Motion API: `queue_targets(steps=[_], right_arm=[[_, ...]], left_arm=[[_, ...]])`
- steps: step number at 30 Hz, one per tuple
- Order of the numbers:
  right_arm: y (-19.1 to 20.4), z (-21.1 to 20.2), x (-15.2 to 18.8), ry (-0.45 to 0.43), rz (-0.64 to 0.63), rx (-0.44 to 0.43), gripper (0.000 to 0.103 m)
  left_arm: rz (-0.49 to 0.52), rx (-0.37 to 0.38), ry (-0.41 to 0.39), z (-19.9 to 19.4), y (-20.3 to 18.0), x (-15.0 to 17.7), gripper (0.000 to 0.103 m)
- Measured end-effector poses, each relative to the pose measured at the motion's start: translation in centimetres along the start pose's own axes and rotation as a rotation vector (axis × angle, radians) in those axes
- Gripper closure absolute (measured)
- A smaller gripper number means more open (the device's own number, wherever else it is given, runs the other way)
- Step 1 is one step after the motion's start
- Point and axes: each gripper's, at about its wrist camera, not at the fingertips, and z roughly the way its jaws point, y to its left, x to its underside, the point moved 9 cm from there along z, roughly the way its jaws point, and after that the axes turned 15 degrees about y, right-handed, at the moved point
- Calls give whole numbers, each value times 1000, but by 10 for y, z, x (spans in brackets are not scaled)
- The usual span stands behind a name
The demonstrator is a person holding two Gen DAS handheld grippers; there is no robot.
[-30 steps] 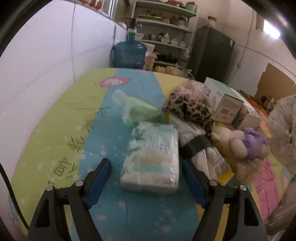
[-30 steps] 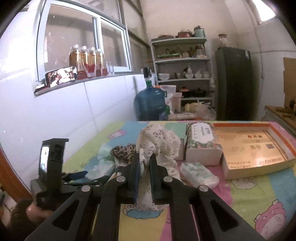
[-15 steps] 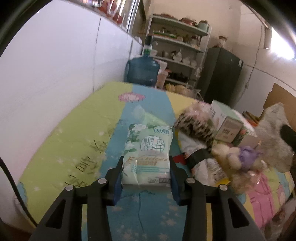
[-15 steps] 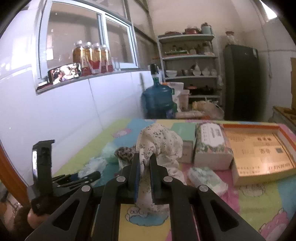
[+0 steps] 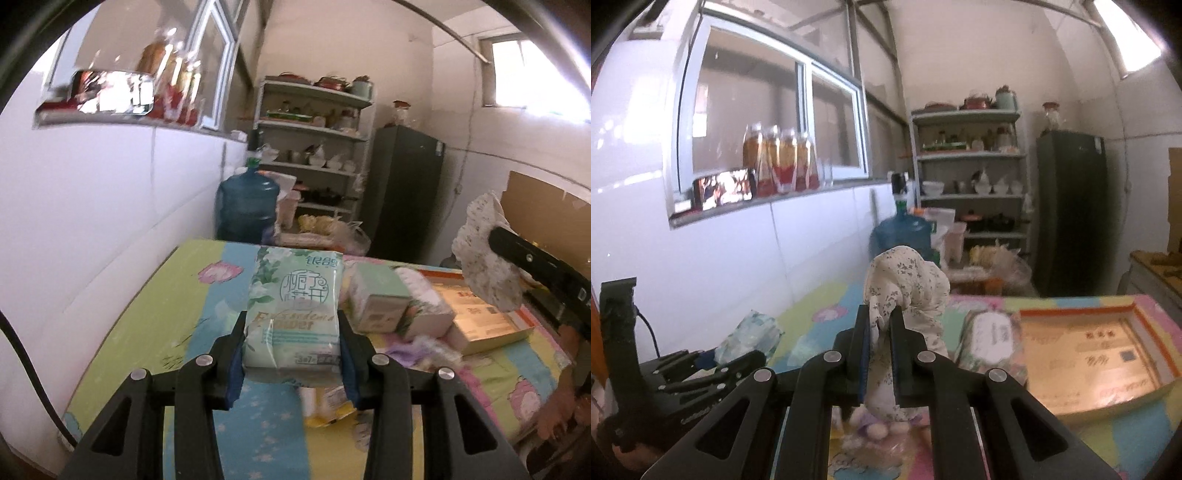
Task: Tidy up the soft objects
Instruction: 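Carry the wipe pack and scrunchie into the cardboard tray and open both grippers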
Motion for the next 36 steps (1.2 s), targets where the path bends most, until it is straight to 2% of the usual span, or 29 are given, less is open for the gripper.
queue_targets(steps=[8,15,26,36], right_arm=[[-42,-28,-14,-65,40,43,93],[-97,-47,-15,-88,82,86,93],[-183,-76,-11,-103,141,169,93],[-263,-89,14,-75,229,201,93]], left_arm=[[53,43,-22,-2,-51,-21,60],[101,87,-25,4,-102,-37,60],[129,153,3,31,-174,-54,60],[156,208,50,76,-249,-54,60]])
